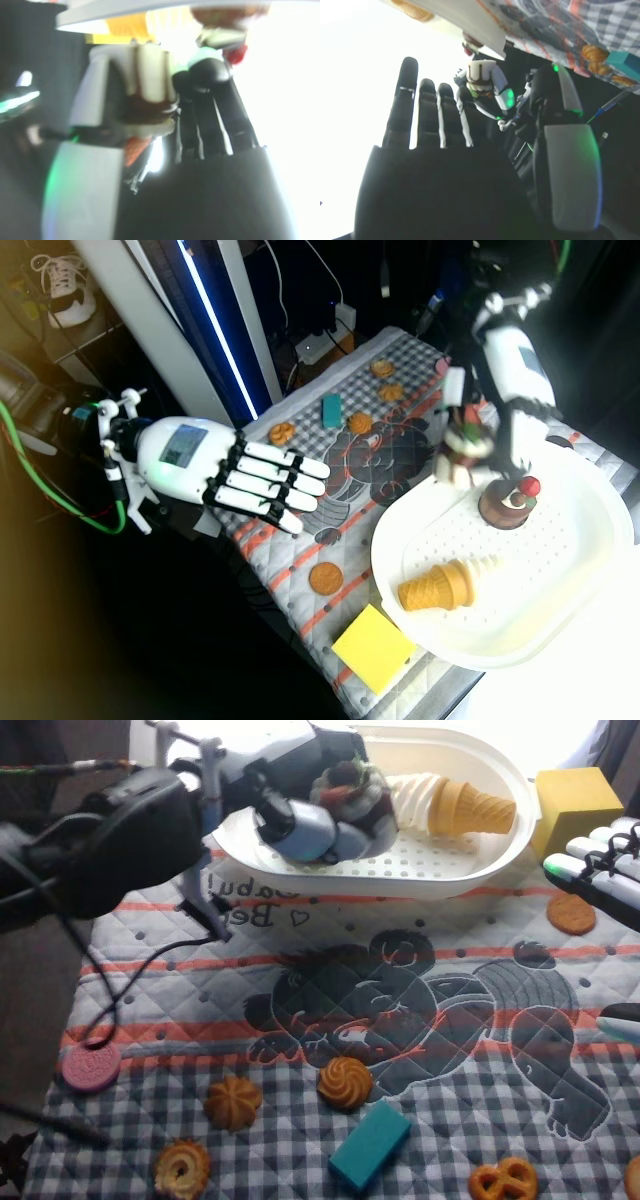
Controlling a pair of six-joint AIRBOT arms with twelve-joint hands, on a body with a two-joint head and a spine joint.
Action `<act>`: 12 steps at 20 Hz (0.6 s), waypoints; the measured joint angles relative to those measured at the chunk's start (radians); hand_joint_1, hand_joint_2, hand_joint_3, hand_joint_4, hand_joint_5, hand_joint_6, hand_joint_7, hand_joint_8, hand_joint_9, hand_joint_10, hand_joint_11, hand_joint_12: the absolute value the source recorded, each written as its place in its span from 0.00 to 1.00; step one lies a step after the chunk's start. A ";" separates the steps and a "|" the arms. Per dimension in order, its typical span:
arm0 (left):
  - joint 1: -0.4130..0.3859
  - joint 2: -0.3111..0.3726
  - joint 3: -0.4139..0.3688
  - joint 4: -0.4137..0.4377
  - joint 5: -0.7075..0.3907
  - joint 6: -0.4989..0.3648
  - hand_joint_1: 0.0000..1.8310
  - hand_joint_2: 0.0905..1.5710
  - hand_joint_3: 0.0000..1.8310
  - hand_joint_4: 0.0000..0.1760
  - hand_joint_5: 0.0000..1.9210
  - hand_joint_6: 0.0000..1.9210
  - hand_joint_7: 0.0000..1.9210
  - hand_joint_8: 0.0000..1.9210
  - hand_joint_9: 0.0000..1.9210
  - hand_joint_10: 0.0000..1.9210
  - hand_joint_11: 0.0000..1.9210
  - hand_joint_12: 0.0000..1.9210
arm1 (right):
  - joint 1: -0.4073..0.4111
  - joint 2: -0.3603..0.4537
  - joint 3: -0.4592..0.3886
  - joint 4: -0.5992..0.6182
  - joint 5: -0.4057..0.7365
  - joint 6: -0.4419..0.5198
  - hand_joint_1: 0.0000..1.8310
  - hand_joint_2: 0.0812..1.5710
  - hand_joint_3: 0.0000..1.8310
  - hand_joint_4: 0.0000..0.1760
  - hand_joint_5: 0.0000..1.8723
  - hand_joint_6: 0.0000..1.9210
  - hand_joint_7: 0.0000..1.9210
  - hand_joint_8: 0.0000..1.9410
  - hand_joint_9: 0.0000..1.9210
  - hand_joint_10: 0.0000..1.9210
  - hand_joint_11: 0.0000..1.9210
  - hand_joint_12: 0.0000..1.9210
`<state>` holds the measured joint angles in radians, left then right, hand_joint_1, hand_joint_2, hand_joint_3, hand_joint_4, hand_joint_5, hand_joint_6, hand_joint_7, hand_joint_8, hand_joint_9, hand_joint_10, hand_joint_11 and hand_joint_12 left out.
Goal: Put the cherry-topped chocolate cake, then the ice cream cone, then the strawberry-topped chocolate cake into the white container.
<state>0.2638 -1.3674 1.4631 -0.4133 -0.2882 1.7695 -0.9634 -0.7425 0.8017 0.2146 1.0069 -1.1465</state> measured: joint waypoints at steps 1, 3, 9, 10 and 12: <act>-0.008 -0.030 0.033 -0.034 0.013 0.020 0.68 0.76 0.00 0.00 0.12 0.82 0.01 0.98 0.10 1.00 0.21 1.00 | 0.000 0.000 0.000 -0.002 0.000 0.003 0.35 0.74 0.00 0.00 0.00 0.00 0.00 0.00 0.00 0.00 0.00 0.06; -0.013 -0.052 0.056 -0.104 0.019 0.103 0.68 0.74 0.00 0.00 0.09 0.82 0.04 0.86 0.11 0.98 0.15 1.00 | 0.000 0.000 0.002 -0.002 0.000 0.006 0.35 0.74 0.00 0.00 0.00 0.00 0.00 0.00 0.00 0.00 0.00 0.04; -0.013 -0.063 0.062 -0.160 0.034 0.171 0.50 0.72 0.00 0.68 0.03 0.13 0.05 0.02 0.01 0.09 0.00 0.36 | 0.000 0.000 0.003 -0.005 0.000 0.010 0.35 0.75 0.00 0.00 0.00 0.00 0.00 0.00 0.00 0.00 0.00 0.17; -0.013 -0.063 0.062 -0.164 0.032 0.171 0.46 0.70 0.00 0.86 0.02 0.09 0.04 0.01 0.01 0.09 0.00 0.37 | 0.000 0.000 0.003 -0.005 0.001 0.011 0.35 0.75 0.00 0.00 0.00 0.00 0.00 0.00 0.00 0.00 0.00 0.22; -0.009 -0.063 0.061 -0.163 0.033 0.172 0.44 0.69 0.00 0.99 0.01 0.07 0.00 0.00 0.00 0.01 0.00 0.36 | -0.001 0.000 0.003 0.002 0.001 0.010 0.35 0.75 0.00 0.00 0.00 0.00 0.00 0.00 0.00 0.00 0.00 0.18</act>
<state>0.2550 -1.4300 1.5238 -0.5766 -0.2550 1.9411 -0.9646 -0.7425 0.8047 0.2161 1.0080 -1.1362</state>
